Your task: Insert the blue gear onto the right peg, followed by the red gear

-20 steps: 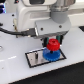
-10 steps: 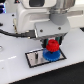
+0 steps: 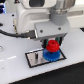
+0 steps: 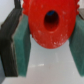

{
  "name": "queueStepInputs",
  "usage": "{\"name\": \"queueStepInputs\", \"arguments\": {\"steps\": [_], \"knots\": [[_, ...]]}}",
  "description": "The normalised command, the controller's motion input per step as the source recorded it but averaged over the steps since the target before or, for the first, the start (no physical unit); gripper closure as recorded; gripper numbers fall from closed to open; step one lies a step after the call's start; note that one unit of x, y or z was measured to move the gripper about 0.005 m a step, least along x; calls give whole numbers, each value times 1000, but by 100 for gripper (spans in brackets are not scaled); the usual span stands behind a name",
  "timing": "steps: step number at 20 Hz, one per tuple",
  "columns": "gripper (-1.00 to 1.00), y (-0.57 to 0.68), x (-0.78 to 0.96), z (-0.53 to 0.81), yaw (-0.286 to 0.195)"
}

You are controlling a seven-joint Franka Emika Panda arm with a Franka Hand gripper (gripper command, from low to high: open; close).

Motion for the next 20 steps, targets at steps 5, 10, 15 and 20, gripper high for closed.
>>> {"name": "queueStepInputs", "arguments": {"steps": [5, 10, 15, 20], "knots": [[100, -27, 107, -128, 0], [-100, -26, 90, -161, 0], [-100, 30, 36, 174, 0], [-100, 98, 14, 631, 0]]}}
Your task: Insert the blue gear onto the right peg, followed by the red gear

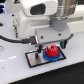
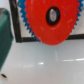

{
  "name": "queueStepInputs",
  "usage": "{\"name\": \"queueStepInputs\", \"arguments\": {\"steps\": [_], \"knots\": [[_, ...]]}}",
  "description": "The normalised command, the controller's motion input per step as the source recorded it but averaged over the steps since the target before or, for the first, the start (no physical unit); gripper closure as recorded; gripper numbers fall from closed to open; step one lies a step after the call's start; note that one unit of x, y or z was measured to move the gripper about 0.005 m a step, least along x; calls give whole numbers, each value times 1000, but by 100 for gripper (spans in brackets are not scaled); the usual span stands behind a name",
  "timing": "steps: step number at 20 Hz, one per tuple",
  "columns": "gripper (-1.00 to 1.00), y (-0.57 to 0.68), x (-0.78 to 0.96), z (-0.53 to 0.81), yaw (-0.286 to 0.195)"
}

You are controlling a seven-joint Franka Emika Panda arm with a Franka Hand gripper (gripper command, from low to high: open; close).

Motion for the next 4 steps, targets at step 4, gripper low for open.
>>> {"name": "queueStepInputs", "arguments": {"steps": [4], "knots": [[-100, 141, -4, 698, 0]]}}
